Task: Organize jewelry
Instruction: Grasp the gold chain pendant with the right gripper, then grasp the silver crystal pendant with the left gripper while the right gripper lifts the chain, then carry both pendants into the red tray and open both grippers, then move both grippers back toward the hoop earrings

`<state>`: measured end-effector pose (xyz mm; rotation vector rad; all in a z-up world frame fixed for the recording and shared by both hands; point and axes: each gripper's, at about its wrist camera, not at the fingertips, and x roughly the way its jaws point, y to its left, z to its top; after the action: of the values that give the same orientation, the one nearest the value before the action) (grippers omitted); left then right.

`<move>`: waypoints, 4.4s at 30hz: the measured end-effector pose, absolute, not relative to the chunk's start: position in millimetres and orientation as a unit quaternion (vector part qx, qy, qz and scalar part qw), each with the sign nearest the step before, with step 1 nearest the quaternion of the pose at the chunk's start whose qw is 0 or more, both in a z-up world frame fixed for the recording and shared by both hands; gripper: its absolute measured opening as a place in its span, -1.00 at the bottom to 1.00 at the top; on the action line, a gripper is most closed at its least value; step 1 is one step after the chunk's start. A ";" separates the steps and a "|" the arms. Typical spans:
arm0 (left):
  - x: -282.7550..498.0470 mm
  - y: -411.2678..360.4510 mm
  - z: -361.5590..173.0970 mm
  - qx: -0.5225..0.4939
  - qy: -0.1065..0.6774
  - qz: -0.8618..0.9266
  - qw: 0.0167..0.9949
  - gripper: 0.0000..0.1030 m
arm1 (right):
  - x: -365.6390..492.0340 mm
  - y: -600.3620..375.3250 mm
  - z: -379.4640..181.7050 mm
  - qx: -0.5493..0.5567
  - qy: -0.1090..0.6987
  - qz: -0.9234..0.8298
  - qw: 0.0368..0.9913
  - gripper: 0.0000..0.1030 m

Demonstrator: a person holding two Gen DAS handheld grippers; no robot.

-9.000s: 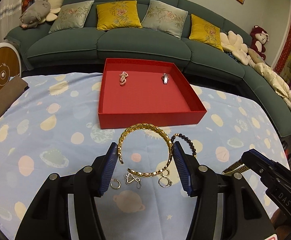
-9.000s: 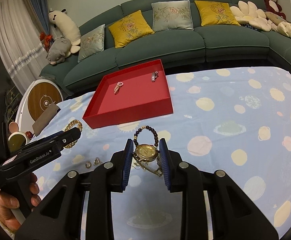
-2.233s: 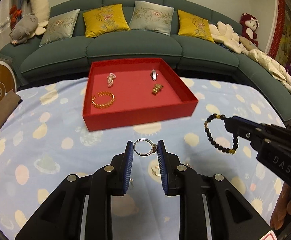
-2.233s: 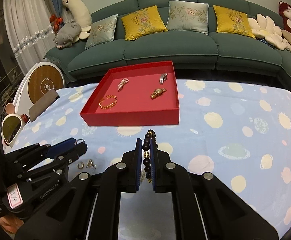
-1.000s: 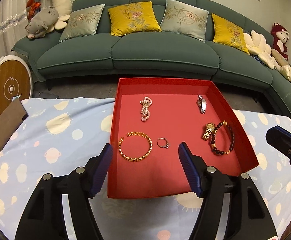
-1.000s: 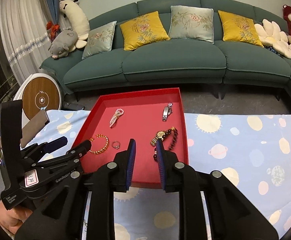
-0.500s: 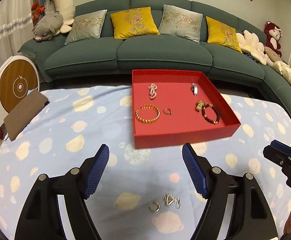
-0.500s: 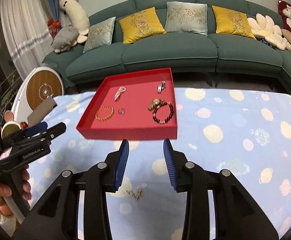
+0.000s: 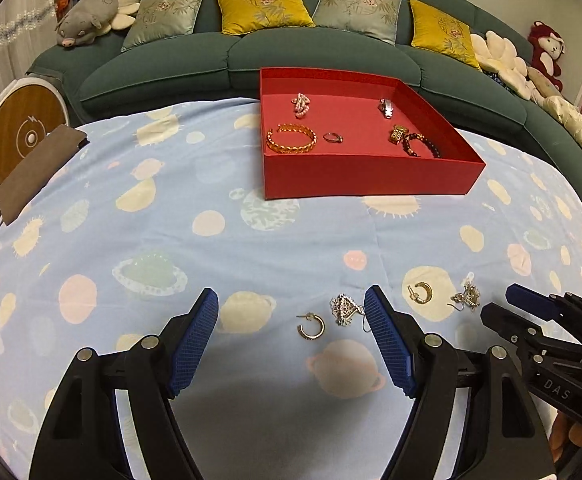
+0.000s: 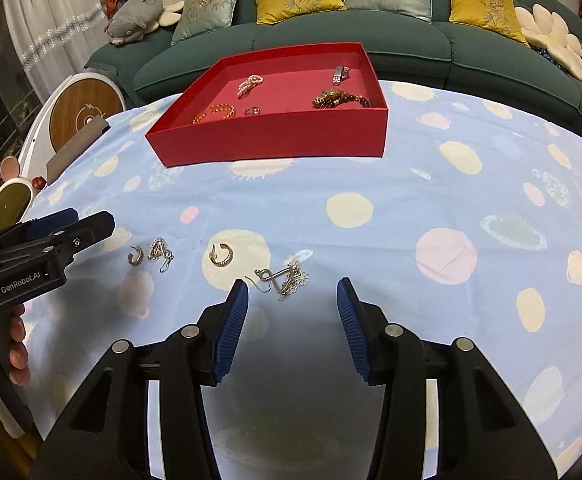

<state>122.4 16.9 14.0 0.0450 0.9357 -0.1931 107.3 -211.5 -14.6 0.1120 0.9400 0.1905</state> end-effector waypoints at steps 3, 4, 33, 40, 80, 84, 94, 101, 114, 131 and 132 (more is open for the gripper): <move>122.2 16.0 8.6 0.022 0.457 -0.097 0.884 0.41 | 109.6 -205.1 -21.0 0.045 0.456 0.096 0.884 -0.13; 122.0 15.5 7.0 0.024 0.458 -0.098 0.883 0.41 | 110.5 -202.9 -22.9 0.041 0.456 0.097 0.884 -0.13; 128.8 -9.0 -17.5 0.052 0.460 -0.147 0.874 0.04 | 115.7 -200.9 -10.2 0.029 0.436 0.099 0.894 -0.89; 131.4 -18.4 -24.1 0.066 0.455 -0.156 0.874 -0.41 | 114.3 -206.6 -7.7 0.038 0.437 0.100 0.893 -0.89; 274.7 -29.9 87.6 0.010 0.376 -0.141 0.916 -0.70 | 262.5 -212.9 87.8 0.089 0.364 0.110 0.920 -0.89; 307.1 -38.2 68.9 0.006 0.400 -0.130 0.907 -0.70 | 296.3 -205.6 61.2 0.098 0.391 0.104 0.909 -0.89; 345.7 -43.0 26.9 0.021 0.425 -0.103 0.899 -0.70 | 336.1 -204.5 24.3 0.103 0.410 0.078 0.903 -0.89; 352.5 -40.3 16.8 0.026 0.426 -0.084 0.901 -0.62 | 345.5 -200.5 16.0 0.092 0.412 0.082 0.903 -0.85; 265.2 -15.0 80.0 0.038 0.373 -0.101 0.922 0.29 | 244.7 -224.3 80.0 0.070 0.360 0.097 0.925 -0.36; 139.2 9.0 1.9 0.083 0.461 -0.109 0.877 0.40 | 125.0 -172.6 -12.3 0.008 0.468 0.130 0.874 -0.22; 138.5 8.2 -3.0 0.087 0.463 -0.113 0.875 0.40 | 125.7 -169.8 -14.8 0.003 0.467 0.130 0.875 -0.22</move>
<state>138.5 8.2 -3.0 0.1816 0.9665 -0.2352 125.7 -169.8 -14.8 0.0070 0.9748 0.2722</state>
